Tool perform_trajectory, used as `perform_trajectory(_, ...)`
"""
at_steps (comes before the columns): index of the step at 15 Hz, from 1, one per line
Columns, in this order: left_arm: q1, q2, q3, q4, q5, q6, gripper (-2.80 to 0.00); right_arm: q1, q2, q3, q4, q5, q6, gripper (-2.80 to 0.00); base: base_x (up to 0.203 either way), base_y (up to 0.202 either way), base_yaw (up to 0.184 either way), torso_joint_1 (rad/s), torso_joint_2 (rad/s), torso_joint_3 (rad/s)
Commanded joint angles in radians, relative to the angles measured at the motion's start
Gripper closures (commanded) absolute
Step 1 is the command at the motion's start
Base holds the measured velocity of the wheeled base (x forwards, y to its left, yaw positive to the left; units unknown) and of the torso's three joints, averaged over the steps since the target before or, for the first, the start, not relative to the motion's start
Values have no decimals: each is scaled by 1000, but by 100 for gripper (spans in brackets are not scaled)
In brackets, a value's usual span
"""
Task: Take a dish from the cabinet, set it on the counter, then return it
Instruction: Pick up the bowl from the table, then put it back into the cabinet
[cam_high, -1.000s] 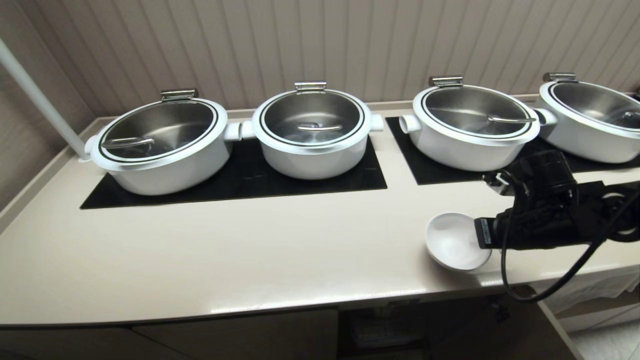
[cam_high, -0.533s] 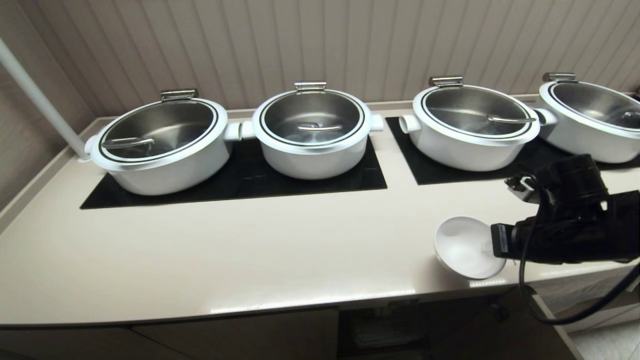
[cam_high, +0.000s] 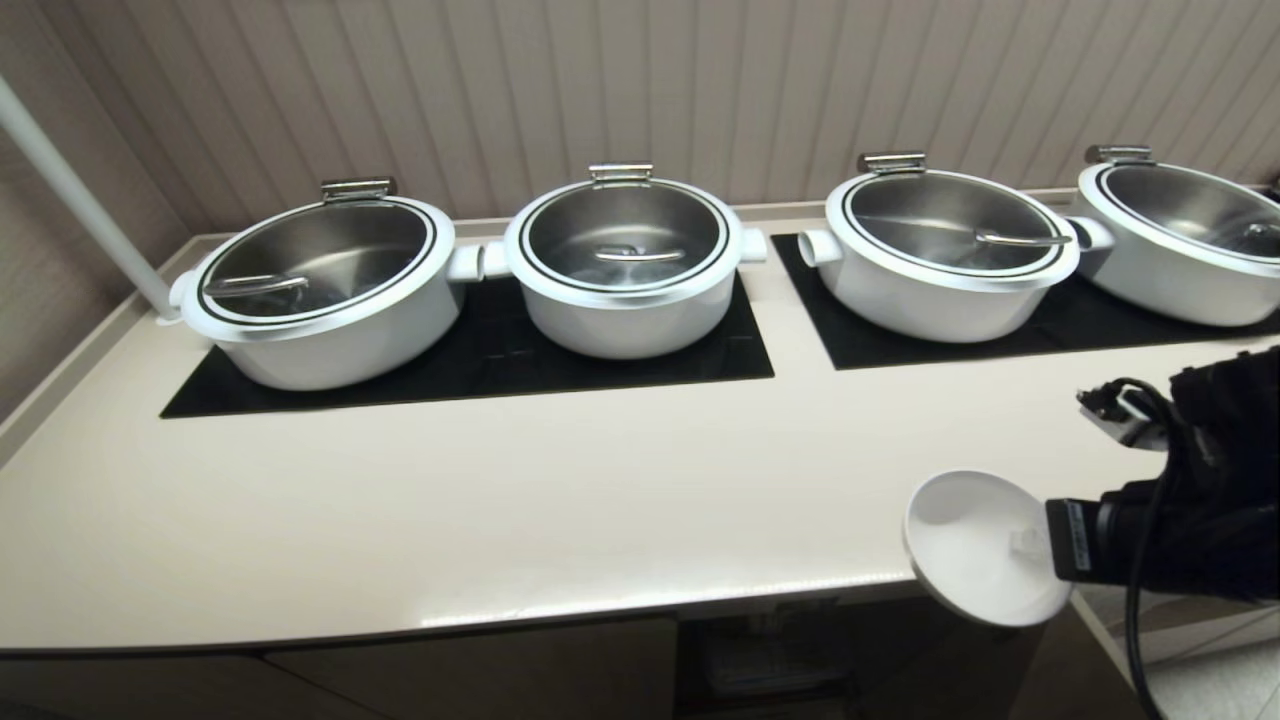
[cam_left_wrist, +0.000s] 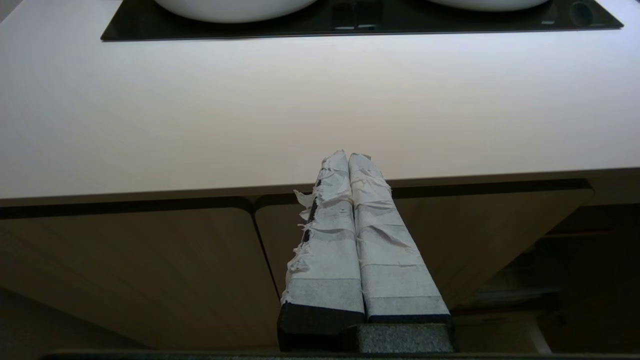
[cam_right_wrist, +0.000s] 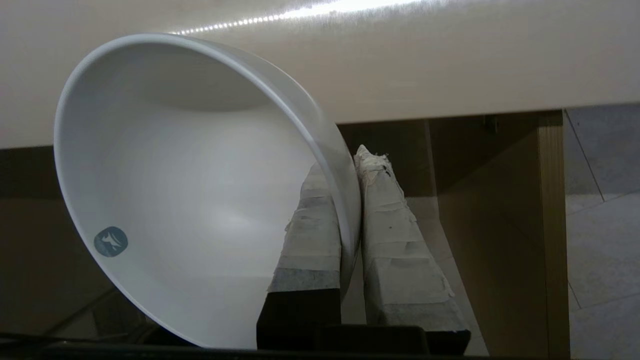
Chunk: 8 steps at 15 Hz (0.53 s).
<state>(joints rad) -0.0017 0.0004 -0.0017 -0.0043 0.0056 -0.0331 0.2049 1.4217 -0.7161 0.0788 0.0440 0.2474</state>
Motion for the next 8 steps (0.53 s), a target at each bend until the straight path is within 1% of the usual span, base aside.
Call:
perform_trajectory(1, 0, 0, 0, 0, 1, -1, 0, 11, -99, 47, 39, 2, 6, 0, 0, 0, 0, 0, 0, 0)
perform_trajectory(2, 0, 0, 0, 0, -1, -1, 0, 18, -127, 58, 65, 3, 25, 0, 0, 0, 0, 0, 0, 0)
perform_trajectory(4, 0, 0, 0, 0, 1, -1, 0, 39, -176, 73, 109, 3, 94, 0, 0, 0, 0, 0, 0, 0)
perform_trajectory(5, 0, 0, 0, 0, 0, -1, 0, 47, -210, 88, 131, 3, 108, 0, 0, 0, 0, 0, 0, 0)
perform_trajectory(8, 0, 0, 0, 0, 1, -1, 0, 55, -319, 178, 156, 3, 115, 0, 0, 0, 0, 0, 0, 0)
